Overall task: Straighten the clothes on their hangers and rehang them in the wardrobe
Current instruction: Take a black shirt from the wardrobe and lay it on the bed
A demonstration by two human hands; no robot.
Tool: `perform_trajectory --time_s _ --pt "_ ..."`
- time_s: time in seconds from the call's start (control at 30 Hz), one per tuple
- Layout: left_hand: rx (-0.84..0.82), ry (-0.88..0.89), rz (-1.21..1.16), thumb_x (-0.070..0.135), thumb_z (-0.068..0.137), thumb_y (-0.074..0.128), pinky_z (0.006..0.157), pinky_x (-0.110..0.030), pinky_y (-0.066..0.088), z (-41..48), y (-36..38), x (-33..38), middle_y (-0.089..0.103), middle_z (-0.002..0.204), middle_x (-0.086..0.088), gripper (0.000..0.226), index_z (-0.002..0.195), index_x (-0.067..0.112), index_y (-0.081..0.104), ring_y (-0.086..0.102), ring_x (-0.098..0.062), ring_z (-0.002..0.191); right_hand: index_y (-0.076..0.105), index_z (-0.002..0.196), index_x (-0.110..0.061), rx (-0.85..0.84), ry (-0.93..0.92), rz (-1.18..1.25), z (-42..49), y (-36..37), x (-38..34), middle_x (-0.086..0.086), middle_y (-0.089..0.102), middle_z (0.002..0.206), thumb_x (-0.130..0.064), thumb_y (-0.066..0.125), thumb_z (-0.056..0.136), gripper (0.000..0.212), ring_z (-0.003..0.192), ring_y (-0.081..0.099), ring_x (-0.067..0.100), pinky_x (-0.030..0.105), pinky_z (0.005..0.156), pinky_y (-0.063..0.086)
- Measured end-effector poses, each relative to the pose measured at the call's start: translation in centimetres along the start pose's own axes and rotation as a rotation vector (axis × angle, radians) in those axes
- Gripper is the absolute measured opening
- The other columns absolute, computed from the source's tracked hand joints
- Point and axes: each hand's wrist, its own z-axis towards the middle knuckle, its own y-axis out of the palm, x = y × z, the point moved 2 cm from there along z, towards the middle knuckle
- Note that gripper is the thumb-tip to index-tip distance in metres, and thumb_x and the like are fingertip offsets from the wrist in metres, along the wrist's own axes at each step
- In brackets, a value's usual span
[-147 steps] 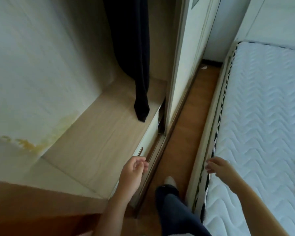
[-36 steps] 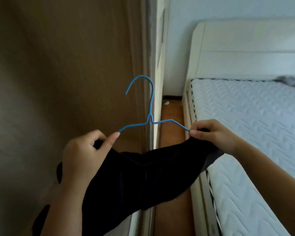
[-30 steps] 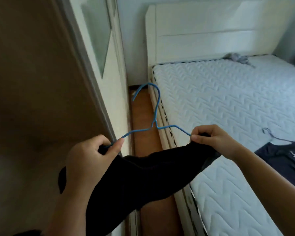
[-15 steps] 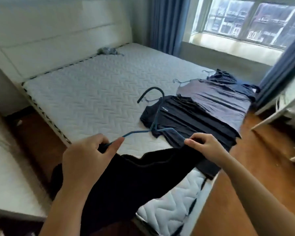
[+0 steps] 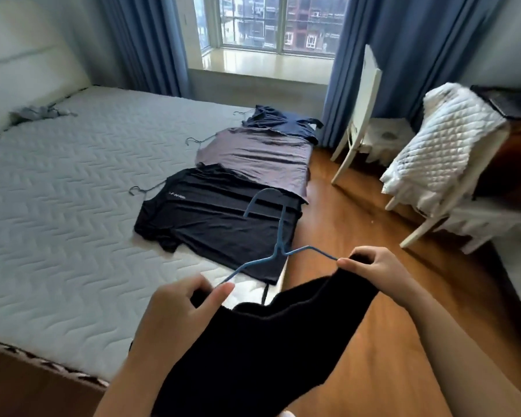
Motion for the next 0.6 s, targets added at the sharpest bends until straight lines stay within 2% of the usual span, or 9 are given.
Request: perform_trajectory --time_s 0.07,0.13,0.23,0.3,0.4,0.47,0.53,0.6 --pt "-0.128 0.037 -0.017 0.04 0.074 0.068 0.058 -0.02 0.043 0.2 1.6 -0.3 0.062 0.077 0.012 0.025 0.062 0.02 0.059 0.057 -0.007 0.072 0.06 0.07 0.007 0.087 0.077 0.025 -1.7 -0.9 1.9 0.009 0.05 0.063 -0.064 0.064 0.051 0.073 0.061 0.047 0.014 0.027 0.057 0.035" --pt "-0.285 0.09 -0.021 0.037 0.075 0.069 0.063 -0.014 0.044 0.4 3.0 -1.0 0.06 0.086 0.019 0.016 0.069 0.027 0.058 0.057 -0.002 0.08 0.061 0.071 0.005 0.154 0.171 0.043 -3.7 -1.6 3.7 0.01 0.051 0.063 -0.05 0.073 0.064 0.058 0.063 0.048 0.017 0.029 0.059 0.036" --pt "-0.435 0.136 -0.013 0.037 0.074 0.07 0.068 -0.005 0.04 0.6 5.0 -2.1 0.059 0.09 0.022 0.02 0.074 0.04 0.051 0.056 0.005 0.085 0.063 0.072 0.003 0.236 0.29 0.034 -6.5 -2.7 5.6 0.008 0.054 0.062 -0.037 0.074 0.071 0.042 0.06 0.05 0.017 0.028 0.056 0.037" --pt "-0.477 0.105 0.002 0.036 0.075 0.07 0.066 -0.009 0.041 0.8 6.5 -2.6 0.063 0.077 0.015 0.022 0.077 0.042 0.049 0.059 0.001 0.078 0.064 0.07 0.0 0.28 0.346 0.008 -8.0 -3.5 6.4 0.006 0.055 0.062 -0.037 0.075 0.071 0.039 0.059 0.051 0.016 0.028 0.054 0.038" --pt "-0.494 0.053 0.015 0.037 0.076 0.068 0.06 -0.018 0.041 0.6 8.7 -2.8 0.062 0.064 0.012 0.018 0.072 0.037 0.051 0.059 -0.004 0.069 0.062 0.065 -0.002 0.325 0.409 -0.017 -9.7 -4.4 7.8 0.004 0.053 0.058 -0.041 0.076 0.068 0.041 0.057 0.05 0.016 0.027 0.056 0.038" --pt "-0.528 0.032 -0.003 0.035 0.077 0.068 0.059 -0.022 0.043 0.2 10.0 -2.5 0.064 0.069 0.014 0.016 0.071 0.03 0.054 0.059 -0.006 0.068 0.061 0.062 -0.004 0.345 0.436 -0.017 -10.9 -4.9 8.8 0.003 0.053 0.057 -0.042 0.076 0.066 0.041 0.057 0.05 0.017 0.028 0.057 0.038" --pt "-0.564 0.03 0.031 0.036 0.078 0.066 0.06 -0.025 0.045 0.0 11.3 -2.0 0.062 0.064 0.005 0.017 0.072 0.025 0.055 0.059 -0.008 0.066 0.061 0.065 -0.003 0.344 0.457 -0.01 -11.7 -5.5 9.8 0.005 0.054 0.059 -0.042 0.076 0.067 0.041 0.059 0.052 0.017 0.028 0.057 0.039" --pt "-0.569 0.041 0.076 0.037 0.079 0.065 0.057 -0.022 0.04 0.1 12.5 -1.0 0.059 0.063 0.006 0.021 0.068 0.026 0.051 0.057 -0.007 0.065 0.062 0.07 0.002 0.341 0.469 0.008 -12.2 -6.2 10.8 0.008 0.055 0.062 -0.04 0.076 0.068 0.044 0.06 0.052 0.018 0.028 0.056 0.038"
